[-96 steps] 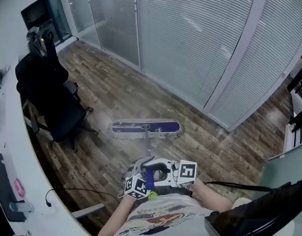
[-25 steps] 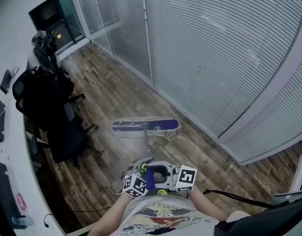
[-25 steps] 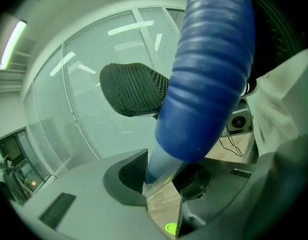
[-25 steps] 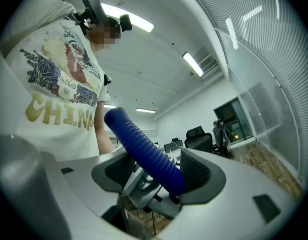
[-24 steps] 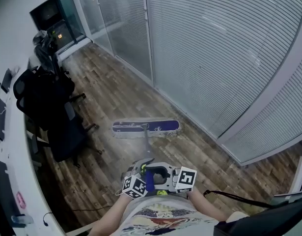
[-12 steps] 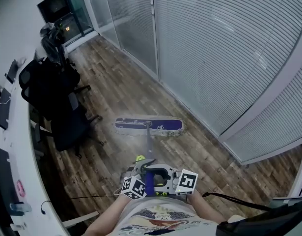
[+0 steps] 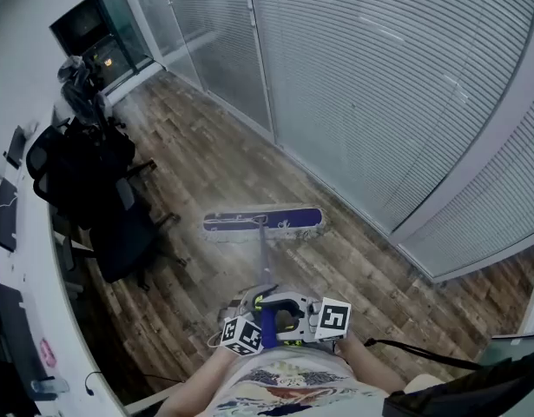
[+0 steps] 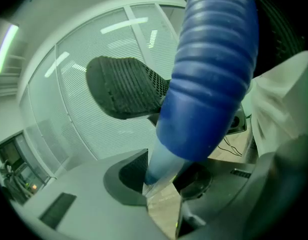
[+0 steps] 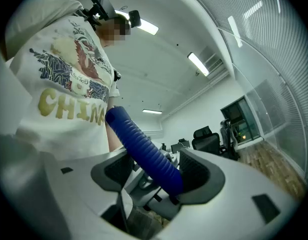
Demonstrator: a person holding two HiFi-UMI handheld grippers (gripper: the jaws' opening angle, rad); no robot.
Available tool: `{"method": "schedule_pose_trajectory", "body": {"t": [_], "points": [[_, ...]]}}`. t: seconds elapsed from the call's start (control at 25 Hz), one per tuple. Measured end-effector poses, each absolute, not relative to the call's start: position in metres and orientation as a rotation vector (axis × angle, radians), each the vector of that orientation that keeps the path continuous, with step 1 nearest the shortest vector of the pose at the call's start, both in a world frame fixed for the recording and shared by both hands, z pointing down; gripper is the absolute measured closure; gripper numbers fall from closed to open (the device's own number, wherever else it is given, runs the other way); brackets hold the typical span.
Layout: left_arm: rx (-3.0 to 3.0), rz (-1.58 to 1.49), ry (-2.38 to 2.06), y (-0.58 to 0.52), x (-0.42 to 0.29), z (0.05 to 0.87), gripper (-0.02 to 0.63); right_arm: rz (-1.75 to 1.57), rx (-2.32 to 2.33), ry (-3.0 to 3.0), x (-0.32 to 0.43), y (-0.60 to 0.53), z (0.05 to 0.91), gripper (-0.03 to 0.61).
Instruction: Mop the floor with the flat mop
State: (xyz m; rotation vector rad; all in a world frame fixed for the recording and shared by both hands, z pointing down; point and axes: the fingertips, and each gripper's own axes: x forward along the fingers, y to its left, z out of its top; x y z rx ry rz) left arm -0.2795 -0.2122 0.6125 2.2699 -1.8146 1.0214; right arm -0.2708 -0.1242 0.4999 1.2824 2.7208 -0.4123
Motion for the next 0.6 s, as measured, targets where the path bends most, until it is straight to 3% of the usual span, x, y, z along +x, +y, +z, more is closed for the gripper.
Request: {"method": "schedule_pose_trajectory", "body": {"t": [0.24, 0.6], "points": [[2.264, 0.967, -1.864, -0.240, -0.327, 0.610, 0.528, -0.332, 1.336, 2.802, -0.315, -0.150, 0.514, 0.308], [2.273, 0.852, -1.854, -0.304, -0.449, 0.617, 0.508, -0.380, 1.317, 2.775, -0.440, -0.212, 0.510, 0.306]]}}
